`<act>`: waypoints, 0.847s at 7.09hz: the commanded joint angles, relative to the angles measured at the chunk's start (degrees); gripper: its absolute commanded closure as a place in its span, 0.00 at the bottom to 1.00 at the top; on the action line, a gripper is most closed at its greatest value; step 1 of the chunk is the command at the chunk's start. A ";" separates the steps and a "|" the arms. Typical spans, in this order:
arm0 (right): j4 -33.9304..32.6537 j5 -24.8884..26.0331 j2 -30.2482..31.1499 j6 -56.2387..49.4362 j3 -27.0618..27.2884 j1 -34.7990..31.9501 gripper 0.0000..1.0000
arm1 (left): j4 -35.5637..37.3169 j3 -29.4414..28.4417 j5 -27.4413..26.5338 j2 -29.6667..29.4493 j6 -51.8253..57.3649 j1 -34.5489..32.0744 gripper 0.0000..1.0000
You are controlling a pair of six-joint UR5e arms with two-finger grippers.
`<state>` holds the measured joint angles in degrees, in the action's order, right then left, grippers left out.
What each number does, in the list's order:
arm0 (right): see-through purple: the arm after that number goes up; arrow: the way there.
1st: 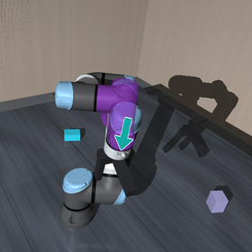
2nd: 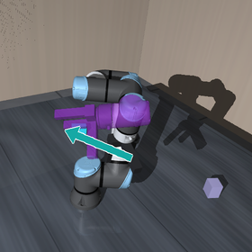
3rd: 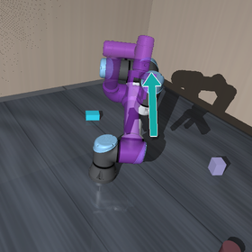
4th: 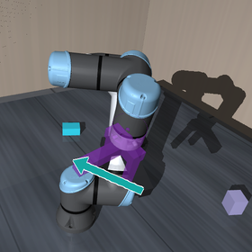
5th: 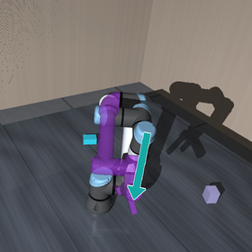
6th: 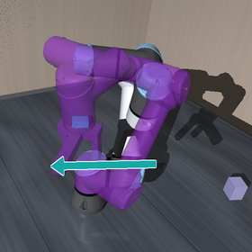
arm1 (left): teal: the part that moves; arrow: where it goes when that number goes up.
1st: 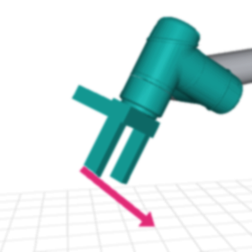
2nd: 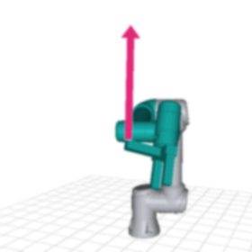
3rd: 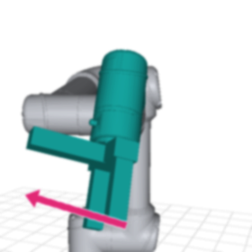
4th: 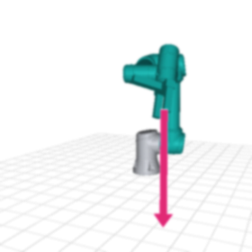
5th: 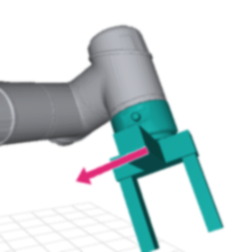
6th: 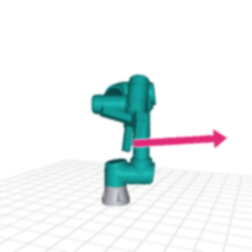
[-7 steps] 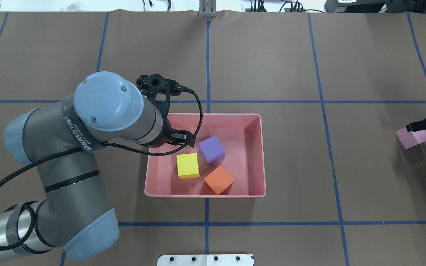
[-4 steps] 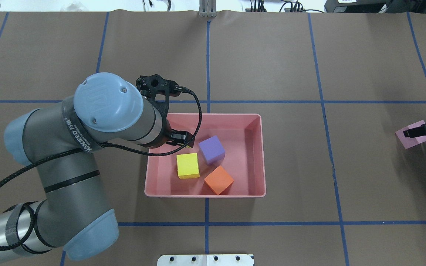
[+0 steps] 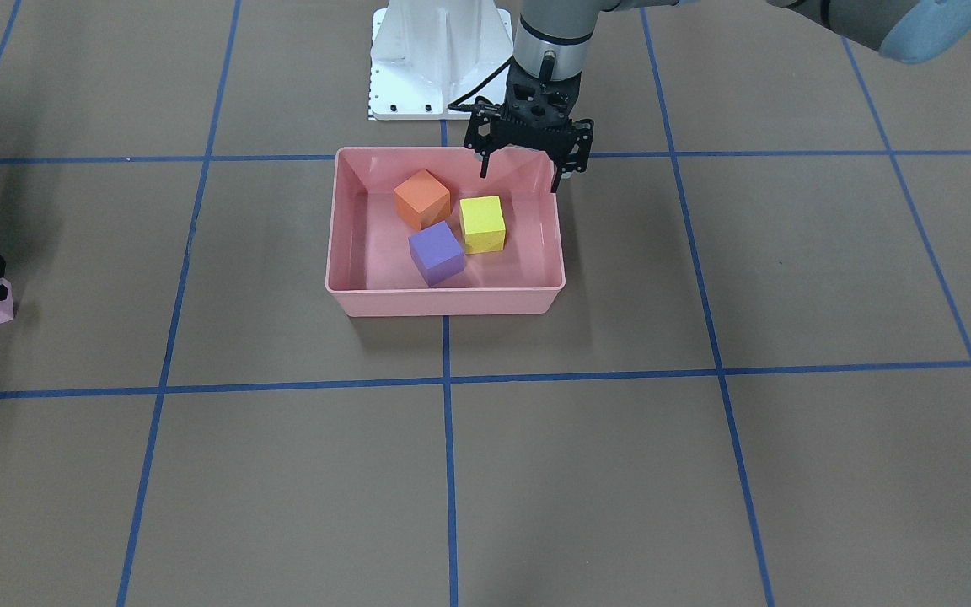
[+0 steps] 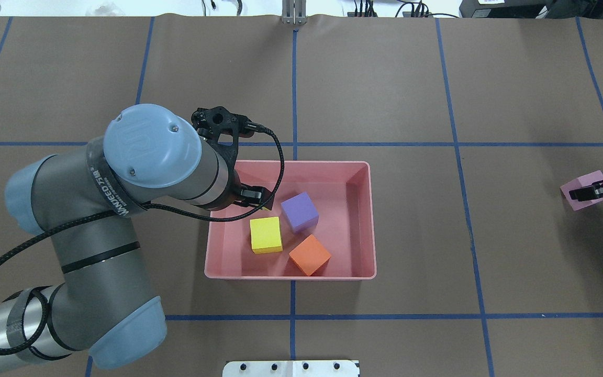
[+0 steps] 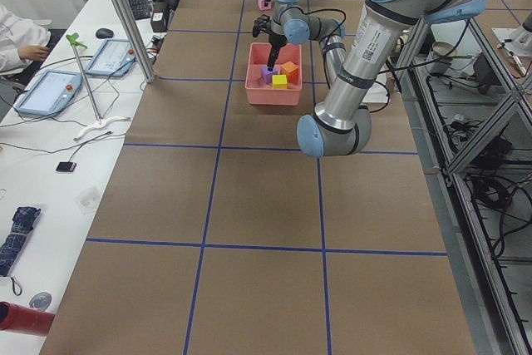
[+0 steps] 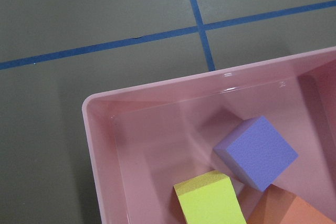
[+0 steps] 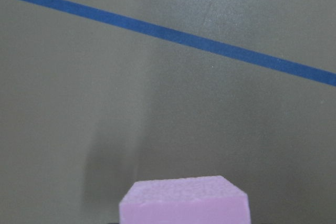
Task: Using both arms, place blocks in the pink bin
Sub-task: 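Grasp the light pink cube with the right gripper, then drop the light pink cube into the bin while the left arm withdraws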
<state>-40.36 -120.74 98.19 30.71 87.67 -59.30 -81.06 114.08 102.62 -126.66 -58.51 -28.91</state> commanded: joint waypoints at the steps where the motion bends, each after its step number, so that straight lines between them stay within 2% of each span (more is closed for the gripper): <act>1: -2.34 -1.07 -0.54 9.11 7.30 0.14 1.00 | 0.64 4.98 0.65 3.32 5.20 -0.71 0.00; 2: -7.14 -1.77 -1.85 13.97 12.39 0.32 1.00 | 0.56 7.54 0.74 7.61 10.03 -2.98 0.00; 4: -20.05 -2.83 -6.84 21.53 21.54 1.89 1.00 | 0.47 8.00 6.68 12.91 21.62 -11.30 0.00; 6: -27.80 -0.39 -16.40 34.79 24.82 8.28 1.00 | 0.12 7.66 12.23 17.83 34.63 -20.09 0.00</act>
<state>-62.69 -122.67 87.63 57.48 110.16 -54.89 -80.78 121.92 111.42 -111.77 -31.59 -43.60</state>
